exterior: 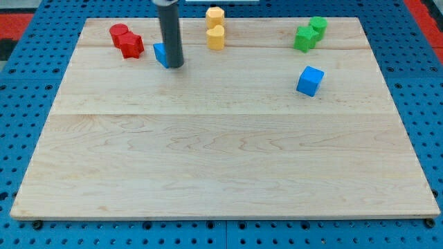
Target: Push the red star below the red circle
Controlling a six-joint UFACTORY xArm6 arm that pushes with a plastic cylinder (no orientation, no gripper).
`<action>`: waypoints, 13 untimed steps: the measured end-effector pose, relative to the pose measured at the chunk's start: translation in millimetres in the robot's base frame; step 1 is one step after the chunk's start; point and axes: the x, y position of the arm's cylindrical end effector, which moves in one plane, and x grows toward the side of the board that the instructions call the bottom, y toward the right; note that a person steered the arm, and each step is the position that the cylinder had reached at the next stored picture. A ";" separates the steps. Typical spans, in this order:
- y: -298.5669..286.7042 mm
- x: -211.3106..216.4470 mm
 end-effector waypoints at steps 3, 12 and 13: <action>-206.8 85.8; -139.0 -154.9; -127.2 -155.1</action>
